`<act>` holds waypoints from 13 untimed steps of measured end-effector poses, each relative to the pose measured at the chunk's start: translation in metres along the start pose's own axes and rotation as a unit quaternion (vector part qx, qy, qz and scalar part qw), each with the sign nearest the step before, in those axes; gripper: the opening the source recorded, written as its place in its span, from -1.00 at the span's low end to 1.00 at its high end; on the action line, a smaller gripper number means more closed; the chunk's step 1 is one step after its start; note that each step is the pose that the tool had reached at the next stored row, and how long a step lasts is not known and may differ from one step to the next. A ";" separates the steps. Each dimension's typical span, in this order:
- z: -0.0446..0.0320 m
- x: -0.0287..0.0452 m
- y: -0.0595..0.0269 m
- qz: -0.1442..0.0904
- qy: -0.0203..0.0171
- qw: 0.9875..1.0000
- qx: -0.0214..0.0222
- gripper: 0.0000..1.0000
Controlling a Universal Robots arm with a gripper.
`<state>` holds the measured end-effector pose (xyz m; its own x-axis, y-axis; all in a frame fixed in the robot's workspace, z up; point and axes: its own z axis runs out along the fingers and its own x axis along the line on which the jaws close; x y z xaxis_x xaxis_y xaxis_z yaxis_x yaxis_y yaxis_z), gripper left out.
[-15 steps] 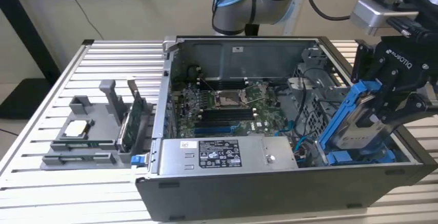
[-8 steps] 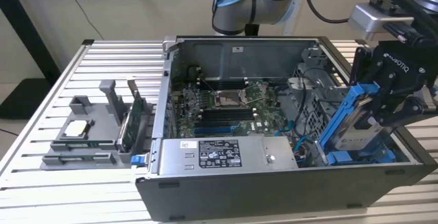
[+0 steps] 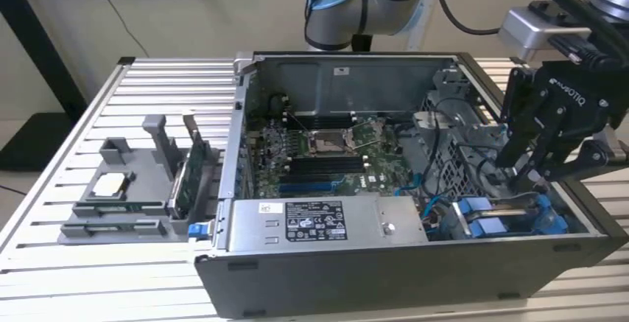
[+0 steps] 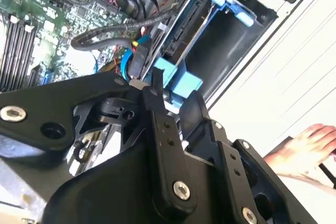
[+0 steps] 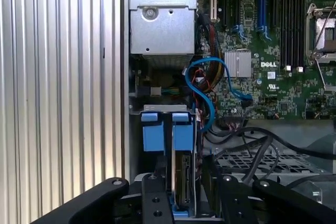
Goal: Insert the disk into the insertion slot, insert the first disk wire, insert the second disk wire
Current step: 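Insert the disk into the insertion slot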
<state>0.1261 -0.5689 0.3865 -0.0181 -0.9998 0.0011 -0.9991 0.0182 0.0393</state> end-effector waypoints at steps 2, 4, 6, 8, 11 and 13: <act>-0.0002 0.0000 0.0000 0.000 0.000 1.000 0.000 -0.19; -0.0008 0.0000 0.0000 0.000 0.000 1.000 0.000 -0.19; -0.0017 0.0000 0.0001 0.000 0.000 1.000 0.000 -0.19; -0.0036 0.0000 0.0002 0.000 0.000 1.000 0.000 -0.19; -0.0078 0.0000 0.0003 0.000 0.000 1.000 0.000 -0.19; -0.0104 -0.0003 0.0004 0.000 0.000 1.000 0.000 -0.19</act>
<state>0.1261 -0.5686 0.3969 -0.0181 -0.9998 0.0012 -0.9991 0.0181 0.0393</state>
